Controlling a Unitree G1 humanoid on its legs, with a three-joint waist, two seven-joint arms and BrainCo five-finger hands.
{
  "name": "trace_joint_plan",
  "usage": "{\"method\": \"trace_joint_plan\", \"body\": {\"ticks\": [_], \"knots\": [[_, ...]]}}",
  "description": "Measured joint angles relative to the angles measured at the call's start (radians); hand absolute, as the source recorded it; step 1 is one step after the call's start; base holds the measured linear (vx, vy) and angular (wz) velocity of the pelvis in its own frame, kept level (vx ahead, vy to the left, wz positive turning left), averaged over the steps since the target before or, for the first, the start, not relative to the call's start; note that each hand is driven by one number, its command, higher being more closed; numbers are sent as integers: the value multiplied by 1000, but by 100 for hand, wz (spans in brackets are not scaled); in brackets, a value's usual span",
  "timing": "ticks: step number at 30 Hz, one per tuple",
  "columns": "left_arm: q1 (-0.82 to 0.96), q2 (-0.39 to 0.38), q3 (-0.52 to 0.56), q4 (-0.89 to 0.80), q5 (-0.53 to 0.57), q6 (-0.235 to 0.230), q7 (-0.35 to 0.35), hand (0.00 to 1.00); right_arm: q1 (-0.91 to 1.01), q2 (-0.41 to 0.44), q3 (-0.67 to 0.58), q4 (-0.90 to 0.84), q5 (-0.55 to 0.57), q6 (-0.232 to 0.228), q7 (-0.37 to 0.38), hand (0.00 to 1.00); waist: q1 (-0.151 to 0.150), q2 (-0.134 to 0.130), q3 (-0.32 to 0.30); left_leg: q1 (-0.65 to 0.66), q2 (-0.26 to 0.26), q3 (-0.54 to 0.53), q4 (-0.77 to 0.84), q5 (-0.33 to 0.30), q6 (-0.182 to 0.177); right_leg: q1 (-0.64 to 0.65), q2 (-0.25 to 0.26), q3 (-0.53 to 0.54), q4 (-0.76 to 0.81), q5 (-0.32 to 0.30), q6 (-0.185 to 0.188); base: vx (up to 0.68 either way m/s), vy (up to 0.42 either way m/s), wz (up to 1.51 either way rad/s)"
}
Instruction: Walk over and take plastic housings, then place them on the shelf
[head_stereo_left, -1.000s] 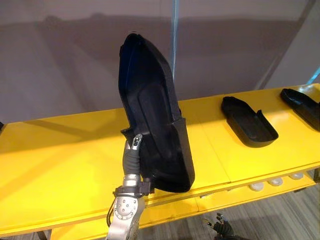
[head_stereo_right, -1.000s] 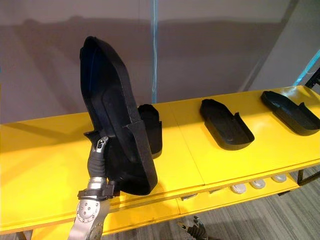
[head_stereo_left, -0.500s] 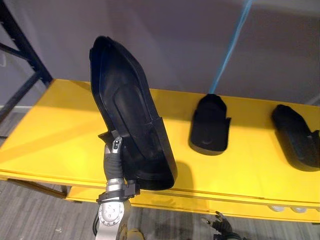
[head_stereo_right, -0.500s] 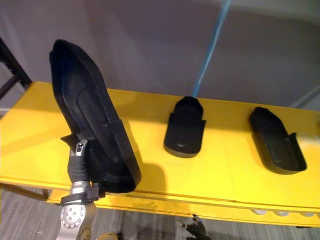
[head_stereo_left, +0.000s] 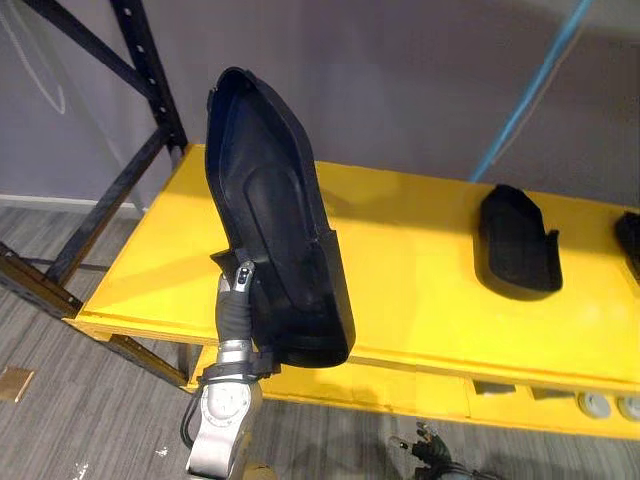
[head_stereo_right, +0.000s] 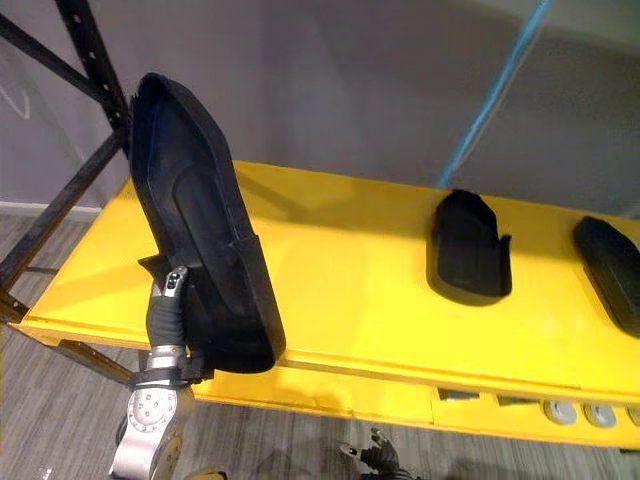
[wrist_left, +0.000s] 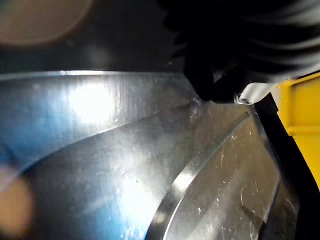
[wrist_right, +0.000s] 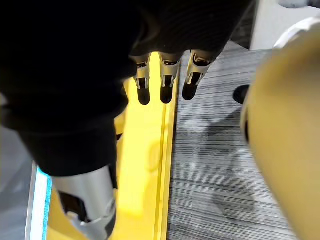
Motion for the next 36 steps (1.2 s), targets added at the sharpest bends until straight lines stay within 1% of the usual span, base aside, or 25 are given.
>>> {"method": "trace_joint_plan", "body": {"ticks": [1, 2, 3, 4, 5, 6, 8, 11, 12, 15, 16, 17, 18, 19, 20, 21, 22, 23, 24, 26, 28, 29, 31, 33, 36], "knots": [[4, -9, 3, 21, 3, 13, -2, 100, 5, -5, -1, -9, 4, -1, 4, 0, -12, -2, -1, 37, -17, 9, -40, 15, 4, -9, 58, 17, 84, -131, -12, -76, -12, -18], [9, -17, 3, 21, 5, 16, -2, 100, 9, -15, 2, -9, 4, -2, 5, 0, -14, -1, 0, 58, -26, 24, -63, 24, 2, -12, 83, 6, 100, -186, -35, -82, -51, -7], [8, -31, -2, 17, 14, 16, -10, 100, 6, -23, 0, -12, 6, -2, 6, 0, -23, 6, -2, 58, -44, 25, -77, 31, -5, 17, 84, -12, 53, -213, -33, -31, -51, -5], [6, -36, -7, 18, 17, 17, -16, 100, 6, -23, -2, -19, 8, -2, 6, 0, -30, 14, 1, 61, -46, 21, -89, 37, -13, 18, 89, -16, 41, -211, -32, -10, -67, 9], [6, -37, -14, 18, 27, 20, -20, 100, 7, -22, -6, -23, 10, -2, 7, 0, -35, 20, 2, 69, -47, 18, -116, 60, -8, 24, 97, -17, 25, -208, -28, 31, -63, 9], [6, -39, -19, 18, 37, 24, -24, 100, 8, -22, -7, -23, 10, -2, 8, 0, -33, 20, 2, 76, -46, 18, -127, 72, -15, 30, 103, -17, 18, -202, -21, 73, -99, 4], [6, -42, -33, 17, 44, 27, -39, 100, 14, -21, -22, -23, 10, -2, 7, 0, -30, 19, 1, 109, -34, 20, -164, 92, -23, 64, 126, -19, -14, -194, -23, 107, -97, -1], [6, -47, -42, 17, 45, 28, -45, 100, 22, -30, -45, -23, 11, -3, 5, 0, -31, 20, -3, 125, -29, 20, -170, 97, -19, 91, 137, -13, -42, -194, -23, 130, -61, -2], [5, -47, -45, 17, 45, 29, -48, 100, 29, -34, -50, -23, 10, -3, 5, 0, -31, 18, -3, 129, -24, 19, -146, 97, -19, 117, 140, -14, -61, -193, -25, 131, -18, 5], [5, -44, -48, 18, 44, 31, -56, 100, 53, -39, -59, -26, 10, -3, 3, 0, -28, 15, -4, 123, -8, 7, -32, 99, -16, 196, 145, -10, -117, -174, -51, 129, 15, 10], [4, -37, -46, 19, 44, 31, -56, 100, 49, -32, -59, -27, 10, -3, 4, 0, -19, 1, 0, 86, -7, -9, 30, 80, -23, 213, 133, -5, -128, -169, -55, 76, 116, -3], [-2, -50, -52, 19, 50, 32, -59, 100, 45, -35, -79, -25, 10, -5, 2, 0, -10, 11, -8, 79, -80, -59, -107, 56, -7, 207, 118, 9, -130, -165, -49, 62, 150, -4], [-3, -55, -53, 19, 56, 32, -59, 100, 47, -38, -82, -24, 10, -5, 1, 0, -10, 18, -11, 80, -95, -67, -142, 86, 13, 203, 119, 9, -129, -163, -46, 76, 183, -8], [-3, -54, -51, 24, 66, 36, -57, 100, 37, -33, -97, -17, 10, -5, -3, 0, -10, 20, -17, 101, -106, -67, -195, 122, 17, 196, 115, 14, -122, -149, -43, 109, 126, -12], [-3, -47, -45, 25, 85, 46, -55, 100, 36, -19, -96, -23, 10, -6, -1, 0, -9, 30, -19, 121, -95, -61, -237, 140, 16, 147, 126, 21, -62, -137, -59, 114, 96, -17], [-3, -43, -34, 26, 97, 49, -53, 100, 38, -10, -96, -23, 10, -7, 0, 0, -10, 36, -18, 135, -82, -56, -257, 144, 11, 141, 143, 31, -78, -159, -43, 60, 38, -19], [-7, -35, -4, 33, 116, 52, -43, 100, 44, 11, -96, -27, 9, -7, 0, 0, -16, 29, -19, 162, -78, -49, -295, 157, -2, 161, 186, 73, -210, -139, -59, -11, 3, -8], [-19, -19, 15, 54, 128, 60, -34, 100, 53, 21, -98, -28, 15, -7, 1, 0, -28, 9, -31, 182, -98, -43, -325, 165, -9, 163, 192, 66, -256, -76, -51, -12, -30, -9], [-24, -14, 20, 68, 137, 68, -32, 100, 51, 16, -97, -28, 13, -7, -1, 0, -30, 12, -37, 198, -96, -39, -345, 173, -15, 170, 197, 80, -256, -73, -49, 21, -37, -15], [-38, 0, 35, 84, 195, 94, -31, 100, 51, -7, -81, -30, 11, -7, 4, 0, -34, 42, -45, 247, -91, -4, -424, 207, -27, 163, 211, 101, -253, -72, -50, 44, -20, -34], [-79, 5, 41, 107, 238, 110, -31, 100, 49, -24, -74, -34, 9, -7, 8, 0, -45, 57, -51, 271, -89, 5, -471, 231, -32, 160, 219, 103, -252, -71, -52, -4, -21, -15], [-98, 7, 42, 120, 253, 113, -31, 100, 49, -27, -75, -34, 8, -6, 8, 0, -48, 60, -53, 277, -88, 5, -483, 236, -34, 160, 222, 102, -251, -69, -54, -27, -14, -8], [-185, 27, 60, 195, 294, 131, -22, 100, 53, -37, -69, -34, 1, -5, 16, 0, -48, 58, -54, 305, -89, 27, -512, 246, -37, 161, 227, 122, -250, -64, -60, -58, 21, -21], [-223, 51, 83, 240, 314, 152, -12, 100, 56, -44, -57, -36, 1, -4, 22, 0, -58, 54, -56, 308, -96, 34, -512, 247, -36, 159, 220, 127, -250, -58, -60, -68, 43, -16], [-261, 77, 118, 299, 335, 184, -1, 100, 67, -51, -56, -36, 0, -2, 37, 0, -57, 50, -59, 309, -109, 44, -517, 252, -28, 152, 210, 130, -251, -47, -57, -75, 43, -8]]}}
